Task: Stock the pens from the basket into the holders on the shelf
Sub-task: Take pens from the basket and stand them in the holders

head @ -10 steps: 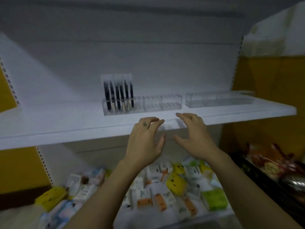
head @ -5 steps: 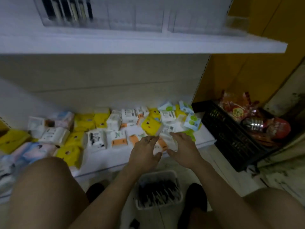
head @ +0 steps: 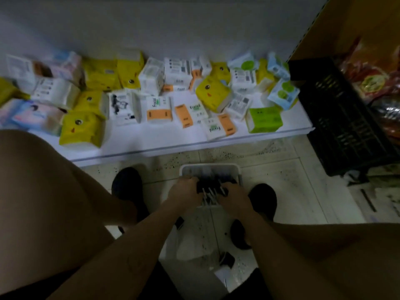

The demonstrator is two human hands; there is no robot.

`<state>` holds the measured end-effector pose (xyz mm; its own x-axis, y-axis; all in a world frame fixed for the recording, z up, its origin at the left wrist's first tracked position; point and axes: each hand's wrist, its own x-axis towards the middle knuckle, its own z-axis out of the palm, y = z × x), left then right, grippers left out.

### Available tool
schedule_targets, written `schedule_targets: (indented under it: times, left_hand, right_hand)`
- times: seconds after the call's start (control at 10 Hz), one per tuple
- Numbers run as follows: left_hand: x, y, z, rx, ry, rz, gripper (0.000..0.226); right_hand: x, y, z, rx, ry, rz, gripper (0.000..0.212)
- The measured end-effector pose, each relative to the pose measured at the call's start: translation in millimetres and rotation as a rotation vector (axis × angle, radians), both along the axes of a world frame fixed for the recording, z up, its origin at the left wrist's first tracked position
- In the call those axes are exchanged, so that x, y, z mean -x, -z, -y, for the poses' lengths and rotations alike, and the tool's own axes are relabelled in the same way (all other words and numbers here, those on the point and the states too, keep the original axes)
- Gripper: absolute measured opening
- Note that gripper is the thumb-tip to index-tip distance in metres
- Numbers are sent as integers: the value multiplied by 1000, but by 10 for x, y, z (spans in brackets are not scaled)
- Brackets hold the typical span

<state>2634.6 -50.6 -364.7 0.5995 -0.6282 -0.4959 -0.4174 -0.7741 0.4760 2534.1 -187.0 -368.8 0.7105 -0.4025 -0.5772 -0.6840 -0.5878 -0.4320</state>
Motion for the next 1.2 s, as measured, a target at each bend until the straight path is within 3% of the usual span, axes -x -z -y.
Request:
schedule_targets:
  times: [0.2, 0.3, 0.4, 0.5, 0.6, 0.7, 0.8, 0.9, 1.1, 1.2]
  left_hand:
    - [53, 433, 138, -6, -165, -187, 20]
    - [98, 665, 204, -11, -263, -272, 15]
    - [147, 875, 312, -91, -161, -343, 31]
    - [165, 1024, 460, -231, -5, -374, 41]
    - [108, 1085, 571, -326, 40, -391, 49]
    - [38, 1083, 612, -337, -41, -415, 47]
    - [42, 1075, 646, -339, -129, -441, 49]
    - [17, 1067, 693, -243, -312, -612, 46]
    - [-83, 912, 694, -53, -759, -856, 17]
    - [-92, 874, 685, -53, -816, -899, 13]
  right_hand:
    - [20, 219, 126, -11, 5, -18, 31]
    - [121, 369, 223, -25, 17, -138, 26]
    - [169, 491, 337, -4, 37, -204, 9]
    - [6, 565, 427, 5, 21, -133, 41]
    - [-156, 584, 493, 36, 52, -115, 26]
    - [-181, 660, 531, 44, -28, -178, 6]
    - [-123, 761, 573, 84, -32, -219, 19]
    - [-110, 854, 561, 72, -122, -244, 27]
    - [-173, 887, 614, 65, -181, -232, 30]
    - [-177, 946, 618, 66, -202, -250, 22]
